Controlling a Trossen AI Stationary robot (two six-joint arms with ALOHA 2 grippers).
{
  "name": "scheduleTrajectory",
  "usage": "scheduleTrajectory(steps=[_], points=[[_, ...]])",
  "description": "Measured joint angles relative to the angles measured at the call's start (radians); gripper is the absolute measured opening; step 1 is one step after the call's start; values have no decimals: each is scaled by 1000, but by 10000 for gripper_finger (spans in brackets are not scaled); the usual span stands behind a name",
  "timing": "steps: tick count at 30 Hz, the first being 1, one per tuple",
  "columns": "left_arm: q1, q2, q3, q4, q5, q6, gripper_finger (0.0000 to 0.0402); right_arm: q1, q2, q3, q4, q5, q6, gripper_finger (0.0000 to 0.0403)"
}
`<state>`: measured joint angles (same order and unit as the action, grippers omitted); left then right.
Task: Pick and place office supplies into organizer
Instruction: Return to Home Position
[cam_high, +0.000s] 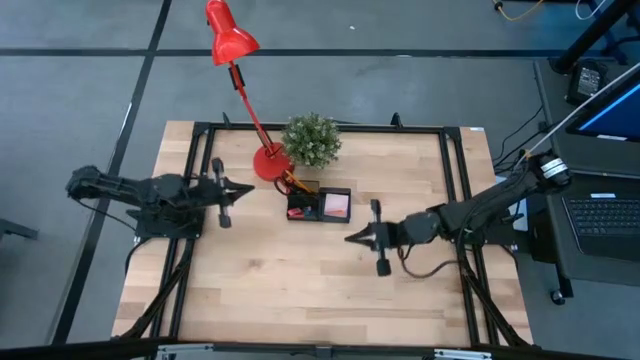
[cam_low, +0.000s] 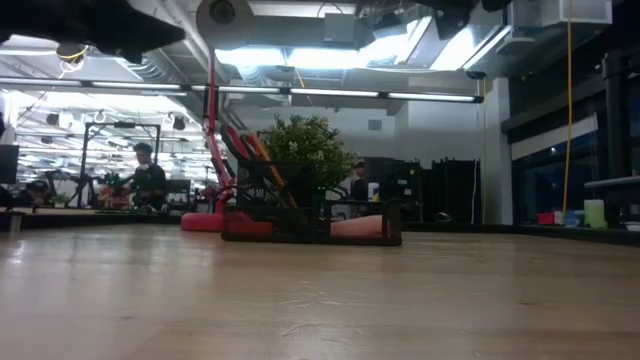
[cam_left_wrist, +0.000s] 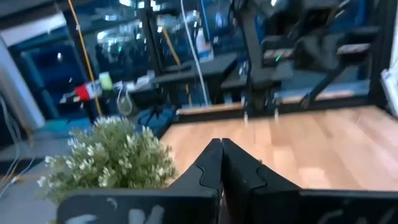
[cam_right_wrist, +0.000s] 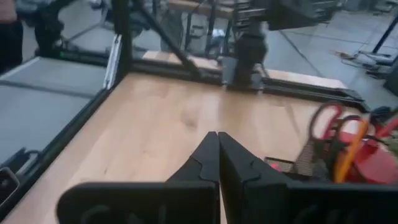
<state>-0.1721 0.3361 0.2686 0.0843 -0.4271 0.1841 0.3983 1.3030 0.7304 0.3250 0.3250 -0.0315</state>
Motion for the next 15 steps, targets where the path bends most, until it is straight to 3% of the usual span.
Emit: scheduleTrajectory(steps=[7,10,15], points=[[93,-241,-70,-103,137,-43,1,-84,-131,-98,20,-19,15,0],[119,-310,-106,-148,149,-59,1,-112,-187,-138,23,-62,-2,0],[157,-334,-141,-153,167,-81,1,-146,-293,-230,58,-66,5,0]])
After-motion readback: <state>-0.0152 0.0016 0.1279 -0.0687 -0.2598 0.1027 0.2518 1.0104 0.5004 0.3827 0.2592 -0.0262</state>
